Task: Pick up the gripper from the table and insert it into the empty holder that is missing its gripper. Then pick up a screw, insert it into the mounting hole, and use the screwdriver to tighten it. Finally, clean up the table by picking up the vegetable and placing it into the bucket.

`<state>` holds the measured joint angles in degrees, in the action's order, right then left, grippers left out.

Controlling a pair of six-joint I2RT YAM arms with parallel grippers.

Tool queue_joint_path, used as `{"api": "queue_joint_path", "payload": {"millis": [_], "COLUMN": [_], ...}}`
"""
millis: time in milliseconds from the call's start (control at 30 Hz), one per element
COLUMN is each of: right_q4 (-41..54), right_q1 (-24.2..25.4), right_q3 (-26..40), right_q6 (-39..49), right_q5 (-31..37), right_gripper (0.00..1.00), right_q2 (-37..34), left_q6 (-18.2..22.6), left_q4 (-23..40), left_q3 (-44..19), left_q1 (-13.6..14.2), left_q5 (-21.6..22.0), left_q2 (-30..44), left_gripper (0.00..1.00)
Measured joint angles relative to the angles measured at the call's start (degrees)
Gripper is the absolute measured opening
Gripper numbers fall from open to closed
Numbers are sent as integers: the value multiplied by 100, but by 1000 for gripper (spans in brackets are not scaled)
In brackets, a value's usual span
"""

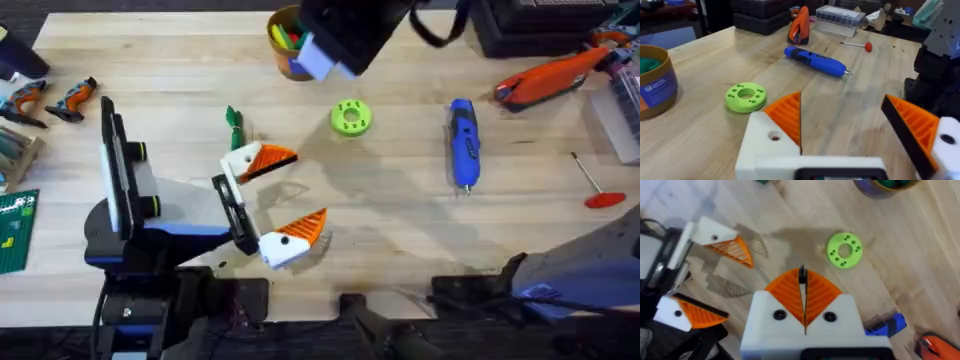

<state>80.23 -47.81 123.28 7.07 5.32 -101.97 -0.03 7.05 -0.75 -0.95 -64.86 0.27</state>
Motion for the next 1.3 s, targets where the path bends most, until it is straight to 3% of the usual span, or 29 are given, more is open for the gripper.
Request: {"api": "queue_joint_path", "payload": {"millis": [333, 567, 933, 1300], "right_q4": [-3, 19, 280, 386], "right_q1": [-716, -886, -1160, -1316], "right_q3": [1, 109, 1093, 1126], "right_q6": [34, 94, 225, 412], "right_q5": [-31, -133, -177, -179], "right_gripper": [7, 7, 7, 7], "right_q2": [-18, -339, -1289, -1414], "left_q6": [0, 0, 0, 0], "left_q4": [0, 0, 0, 0], "left_q3": [0, 0, 0, 0], "left_q1": [0, 0, 0, 0], "left_q5": [0, 0, 0, 0], "left_q2": [1, -1, 0, -2], "left_gripper": [986, 986, 986, 985]}}
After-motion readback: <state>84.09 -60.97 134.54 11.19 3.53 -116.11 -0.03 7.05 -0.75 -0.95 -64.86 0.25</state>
